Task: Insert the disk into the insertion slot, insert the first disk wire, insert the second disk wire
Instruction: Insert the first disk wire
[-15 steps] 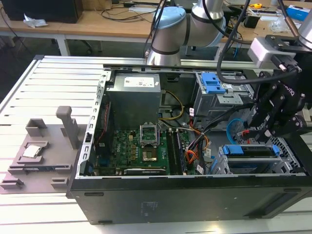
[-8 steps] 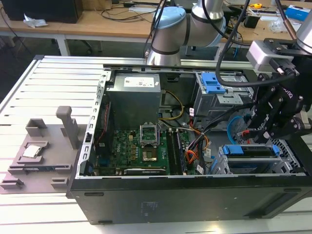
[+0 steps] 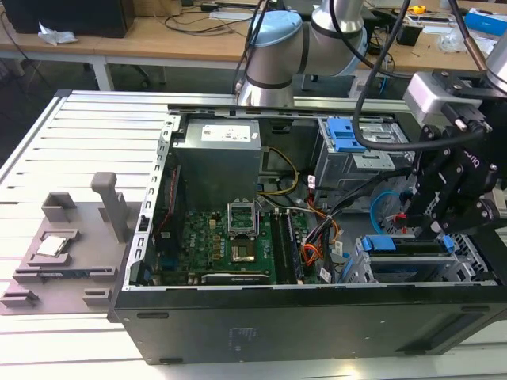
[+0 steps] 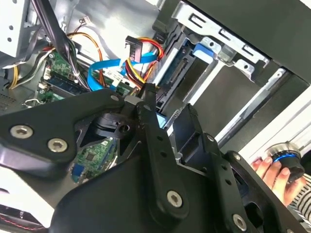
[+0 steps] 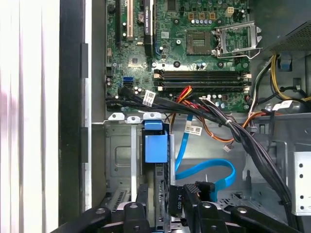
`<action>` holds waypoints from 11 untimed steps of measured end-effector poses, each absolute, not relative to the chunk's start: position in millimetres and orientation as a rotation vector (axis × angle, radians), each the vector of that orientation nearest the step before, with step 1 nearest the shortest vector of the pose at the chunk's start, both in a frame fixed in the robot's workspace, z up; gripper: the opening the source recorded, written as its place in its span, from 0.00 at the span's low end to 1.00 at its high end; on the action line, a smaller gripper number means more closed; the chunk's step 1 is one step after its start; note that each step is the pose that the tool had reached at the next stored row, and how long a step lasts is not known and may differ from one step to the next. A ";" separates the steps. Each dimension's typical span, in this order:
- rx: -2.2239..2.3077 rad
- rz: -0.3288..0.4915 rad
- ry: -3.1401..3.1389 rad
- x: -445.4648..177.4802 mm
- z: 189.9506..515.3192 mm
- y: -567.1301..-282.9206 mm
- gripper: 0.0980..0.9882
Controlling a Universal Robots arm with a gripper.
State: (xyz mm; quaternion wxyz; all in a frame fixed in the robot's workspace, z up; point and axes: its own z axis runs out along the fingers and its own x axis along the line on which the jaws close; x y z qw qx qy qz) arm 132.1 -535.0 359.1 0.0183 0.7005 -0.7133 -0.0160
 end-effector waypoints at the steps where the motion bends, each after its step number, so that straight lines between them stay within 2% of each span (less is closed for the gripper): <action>1: 2.175 -0.050 -2.215 132.1 357.3 -535.4 0.36; 6: 2.175 -0.050 -2.215 132.6 356.1 -535.4 0.36; 9: 2.175 -0.050 -2.215 132.7 356.0 -535.4 0.14; 10: 2.175 -0.050 -2.215 132.7 356.0 -535.4 0.14; 11: 2.175 -0.050 -2.215 132.8 356.0 -535.4 0.07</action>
